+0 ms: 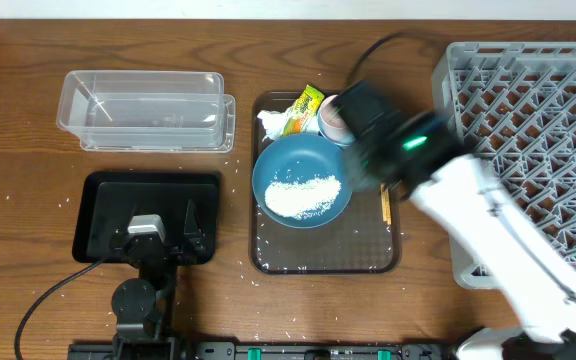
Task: Sort waste into correct bins and load items into the dishwasher rack
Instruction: 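Lift the white cup and carry it to the grey rack, then lower the white cup into the rack and open the right gripper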
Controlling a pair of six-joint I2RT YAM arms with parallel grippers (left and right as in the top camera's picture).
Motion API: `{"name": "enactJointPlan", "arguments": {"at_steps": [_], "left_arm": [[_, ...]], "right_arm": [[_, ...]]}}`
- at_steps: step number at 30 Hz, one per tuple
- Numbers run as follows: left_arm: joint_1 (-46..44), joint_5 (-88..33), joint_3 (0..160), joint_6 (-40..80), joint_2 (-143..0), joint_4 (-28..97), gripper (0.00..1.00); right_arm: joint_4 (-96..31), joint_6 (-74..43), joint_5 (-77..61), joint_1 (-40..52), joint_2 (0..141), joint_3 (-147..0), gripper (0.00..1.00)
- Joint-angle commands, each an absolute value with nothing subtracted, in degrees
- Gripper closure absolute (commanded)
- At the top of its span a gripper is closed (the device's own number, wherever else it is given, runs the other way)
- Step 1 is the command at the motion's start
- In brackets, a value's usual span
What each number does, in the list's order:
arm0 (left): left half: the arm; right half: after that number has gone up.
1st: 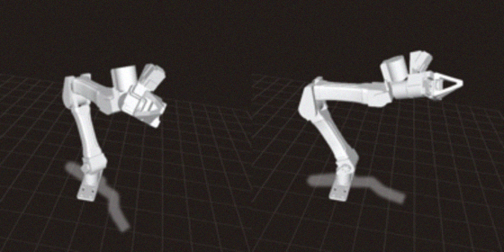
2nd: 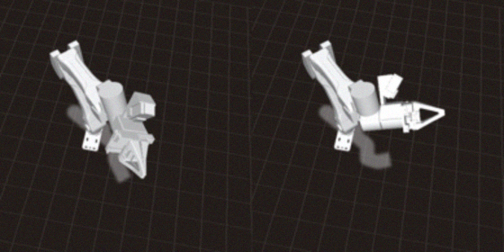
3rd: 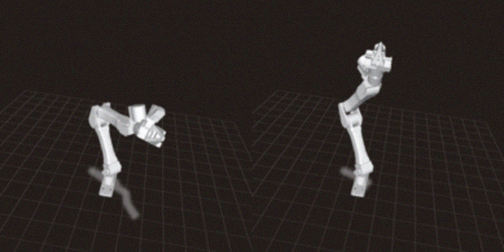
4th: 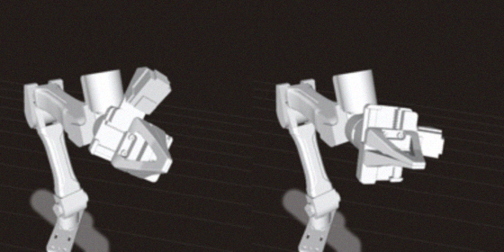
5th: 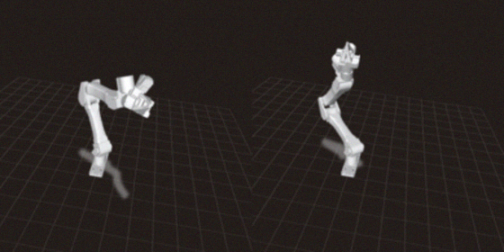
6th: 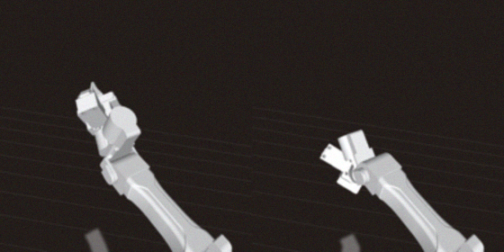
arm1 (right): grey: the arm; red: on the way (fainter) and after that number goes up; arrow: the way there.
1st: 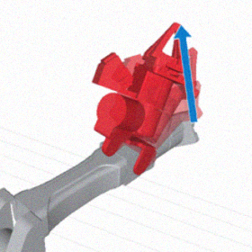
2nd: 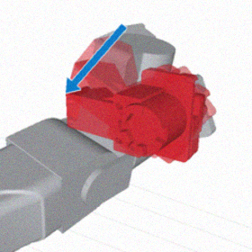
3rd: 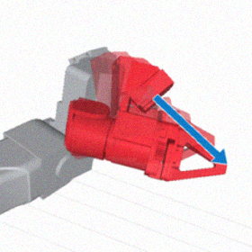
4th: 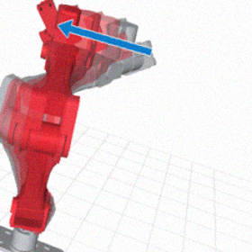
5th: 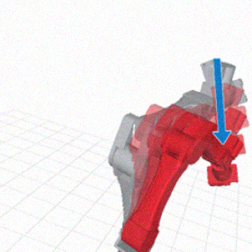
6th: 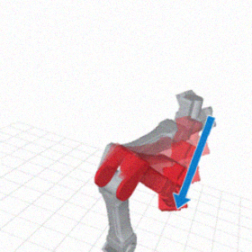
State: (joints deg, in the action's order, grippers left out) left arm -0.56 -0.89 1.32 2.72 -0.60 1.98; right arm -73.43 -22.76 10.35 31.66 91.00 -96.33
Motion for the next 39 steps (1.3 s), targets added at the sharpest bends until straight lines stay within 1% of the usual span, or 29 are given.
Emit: {"name": "enactJointPlan", "arguments": {"at_steps": [1, 4, 10, 12, 14, 17, 20, 23, 26, 31, 35, 37, 39], "left_arm": [[-0.58, 0.69, 0.23, 2.02, -0.27, 4.03, 0.02], [-0.56, 0.69, 0.23, 2.02, -0.27, 4.05, 0.02], [-0.56, 0.69, 0.23, 2.02, -0.27, 4.05, 0.02], [-0.56, 0.71, 0.23, 2.02, -0.27, 4.05, 0.02], [-0.56, 0.71, 0.23, 2.02, -0.27, 4.05, 0.02], [-0.56, 0.69, 0.23, 2.02, -0.27, 4.05, 0.02], [-0.56, 0.69, 0.23, 2.02, -0.27, 4.05, 0.02], [-0.56, 0.69, 0.23, 2.02, -0.27, 4.05, 0.02], [-0.56, 0.69, 0.23, 2.02, -0.27, 4.05, 0.02], [-0.56, 0.69, 0.23, 2.02, -0.27, 4.05, 0.02], [-0.56, 0.69, 0.23, 2.02, -0.27, 4.03, 0.02], [-0.56, 0.69, 0.23, 2.02, -0.27, 4.05, 0.02], [-0.56, 0.69, 0.23, 2.02, -0.27, 4.03, 0.02]], "right_arm": [[-72.69, -16.58, 5.34, 19.46, 86.54, -102.59, 0.99], [-69.08, -13.06, -5.39, 5.02, 84.31, -103.83, 0.99], [-62.98, -7.33, -24.34, -18.74, 85.78, -102.61, 0.99], [-60.18, -5.17, -28.45, -24.77, 87.29, -101.95, 0.99], [-58.13, -4.82, -29.61, -30.02, 89.27, -101.86, 0.99], [-55.75, -4.78, -32.12, -36.01, 92.33, -101.86, 0.99], [-52.64, -4.16, -39.31, -40.38, 96.14, -101.86, 0.99], [-49.19, -0.67, -52.97, -43.75, 101.12, -101.86, 0.99], [-43.16, -1.04, -65.60, -46.30, 107.09, -101.86, 0.99], [-25.04, -14.17, -79.66, -48.60, 117.51, -101.86, 0.99], [-11.55, -26.46, -83.37, -48.93, 124.33, -101.86, 0.99], [-9.06, -29.71, -83.50, -49.04, 126.30, -101.86, 0.99], [-9.15, -30.20, -83.42, -49.21, 127.79, -101.86, 0.99]]}}
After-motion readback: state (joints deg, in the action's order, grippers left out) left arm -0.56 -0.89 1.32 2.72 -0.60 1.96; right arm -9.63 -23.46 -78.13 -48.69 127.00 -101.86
